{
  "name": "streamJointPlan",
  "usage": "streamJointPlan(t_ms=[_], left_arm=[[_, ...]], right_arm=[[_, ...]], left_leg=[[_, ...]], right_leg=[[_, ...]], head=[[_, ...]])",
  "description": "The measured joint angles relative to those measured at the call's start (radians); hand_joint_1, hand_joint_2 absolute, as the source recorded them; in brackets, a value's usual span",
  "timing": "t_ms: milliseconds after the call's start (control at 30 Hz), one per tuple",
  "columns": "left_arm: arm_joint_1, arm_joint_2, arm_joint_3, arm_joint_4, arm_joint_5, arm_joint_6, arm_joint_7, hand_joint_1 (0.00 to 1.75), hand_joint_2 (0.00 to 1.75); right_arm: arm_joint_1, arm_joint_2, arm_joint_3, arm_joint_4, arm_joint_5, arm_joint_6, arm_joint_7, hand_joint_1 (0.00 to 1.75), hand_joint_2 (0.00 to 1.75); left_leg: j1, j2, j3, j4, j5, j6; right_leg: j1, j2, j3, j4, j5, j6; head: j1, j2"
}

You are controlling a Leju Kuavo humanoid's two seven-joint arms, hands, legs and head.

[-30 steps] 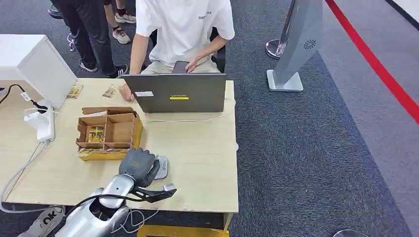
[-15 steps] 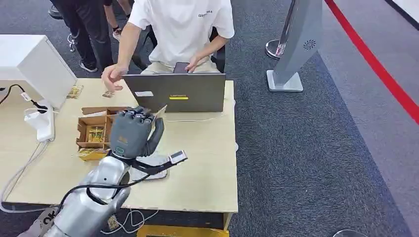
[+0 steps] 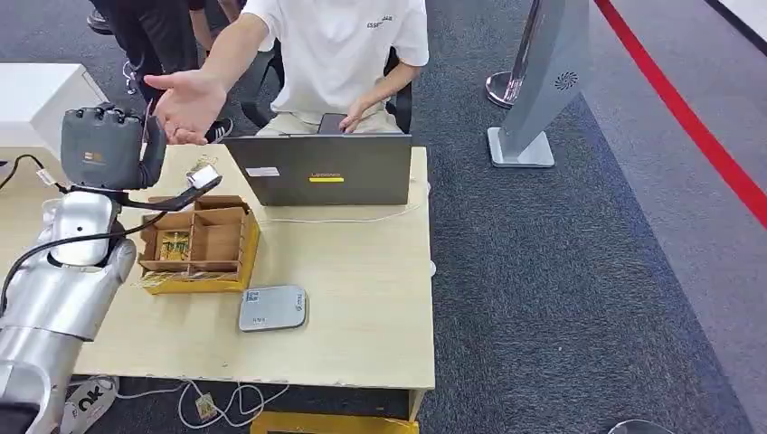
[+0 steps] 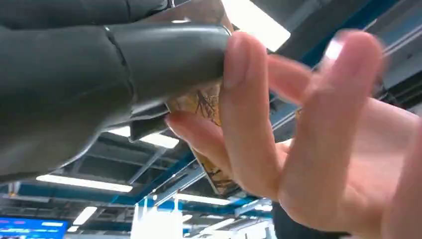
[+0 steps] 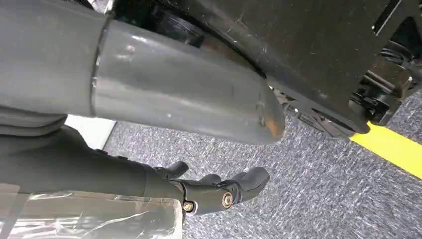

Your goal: Pass the card to the sensor for recognition and then transmit it.

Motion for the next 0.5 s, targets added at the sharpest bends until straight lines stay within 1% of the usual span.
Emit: streamJointPlan(t_ms=[167, 200, 367, 500], left_arm=[[0.001, 0.0, 0.021, 0.035, 0.008, -0.007, -0.01, 0.0, 1.75], [0.002, 0.0, 0.022, 0.038, 0.009, -0.006, -0.01, 0.0, 0.0], [0.011, -0.006, 0.022, 0.044, 0.009, -0.004, -0.016, 0.0, 0.0], [0.028, -0.021, 0.022, 0.042, 0.009, -0.01, -0.021, 0.0, 0.0]], right_arm=[[0.0, 0.0, 0.0, 0.0, -0.002, 0.0, -0.001, 0.0, 0.0], [0.0, 0.0, 0.0, 0.0, -0.002, 0.0, -0.002, 0.0, 0.0], [0.0, 0.0, 0.0, 0.0, -0.003, 0.0, -0.006, 0.0, 0.0], [0.0, 0.0, 0.0, 0.0, -0.003, 0.0, -0.006, 0.0, 0.0]], left_leg=[[0.0, 0.0, -0.001, 0.0, 0.0, 0.0], [0.0, 0.0, -0.001, 0.0, 0.0, 0.0], [0.0, 0.0, -0.001, 0.0, 0.0, 0.0], [0.0, 0.0, -0.001, 0.0, 0.0, 0.0]], right_leg=[[0.0, -0.001, -0.001, 0.0, 0.0, 0.0], [0.0, -0.001, -0.001, 0.0, 0.0, 0.0], [0.0, 0.0, -0.001, 0.0, 0.0, 0.0], [0.0, 0.0, -0.002, 0.0, 0.0, 0.0]], head=[[0.0, 0.0], [0.0, 0.0], [0.0, 0.0], [0.0, 0.0]])
